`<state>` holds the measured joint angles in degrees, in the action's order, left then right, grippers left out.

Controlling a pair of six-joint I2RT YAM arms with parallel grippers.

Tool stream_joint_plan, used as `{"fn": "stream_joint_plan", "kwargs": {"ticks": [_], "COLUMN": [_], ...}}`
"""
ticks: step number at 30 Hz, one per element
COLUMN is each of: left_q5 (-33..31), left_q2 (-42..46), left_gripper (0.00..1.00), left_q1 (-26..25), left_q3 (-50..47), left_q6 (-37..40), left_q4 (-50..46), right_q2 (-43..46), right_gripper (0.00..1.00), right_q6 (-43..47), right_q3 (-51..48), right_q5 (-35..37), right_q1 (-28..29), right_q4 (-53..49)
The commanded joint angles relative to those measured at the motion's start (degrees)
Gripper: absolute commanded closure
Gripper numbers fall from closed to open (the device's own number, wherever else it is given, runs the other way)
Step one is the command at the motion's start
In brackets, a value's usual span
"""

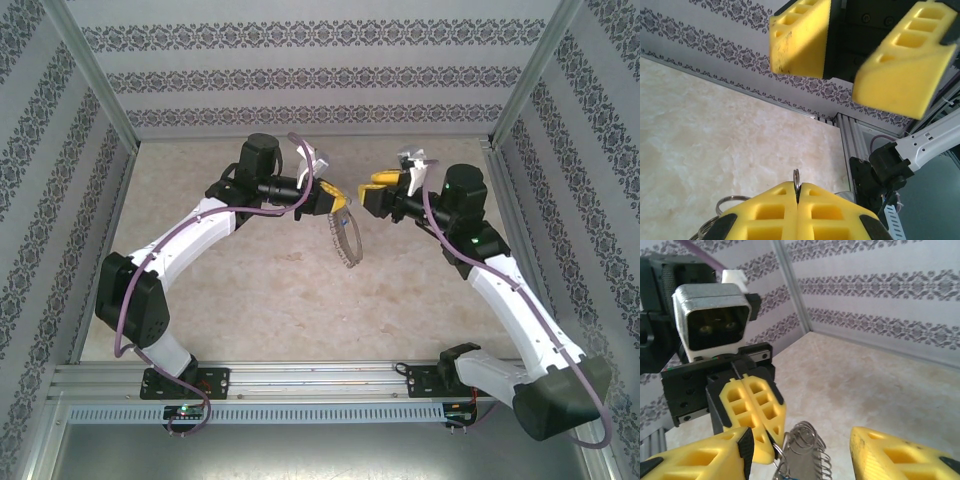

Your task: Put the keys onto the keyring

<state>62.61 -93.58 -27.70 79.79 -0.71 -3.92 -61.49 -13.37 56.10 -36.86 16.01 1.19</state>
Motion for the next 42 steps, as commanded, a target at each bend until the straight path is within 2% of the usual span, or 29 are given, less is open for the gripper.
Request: {"fn": "stream_joint_plan", "kwargs": {"ticks": [1, 8, 19, 32, 42], "left_q5": [0.36, -0.85, -4.55, -6.28, -4.95], "left_q2": [2.78, 3.29, 5.26, 5.27, 4.24], "left_gripper": [1.00, 1.00, 1.00, 1.00, 1.00], "left_q1": [-0.51, -0.35, -0.12, 0.08, 0.27], "left_q3": [-0.25, -1.94, -6.79, -10.86, -11.76], "left_q6": [-1.52, -3.91, -10.02, -19.92, -27.09], "left_q4": [5.35, 9.13, 20.76, 34.97, 43.46], "right_q2": [2.38, 5.46, 7.65, 9.17, 9.06], "right_gripper": [0.45, 0.45, 0.44, 0.44, 0.44], "right_q6": [-2.01, -2.45, -3.98, -5.44, -3.24], "right_q3": [-1.86, -5.00, -10.76, -16.99, -19.80], "right_q5": [6.25, 13.17, 15.07, 11.69, -0.25], "right_q1": [-0.76, -0.99, -1.10, -1.03, 0.80], "right_q4": [3.41, 5.13, 10.36, 13.19, 18.37]}}
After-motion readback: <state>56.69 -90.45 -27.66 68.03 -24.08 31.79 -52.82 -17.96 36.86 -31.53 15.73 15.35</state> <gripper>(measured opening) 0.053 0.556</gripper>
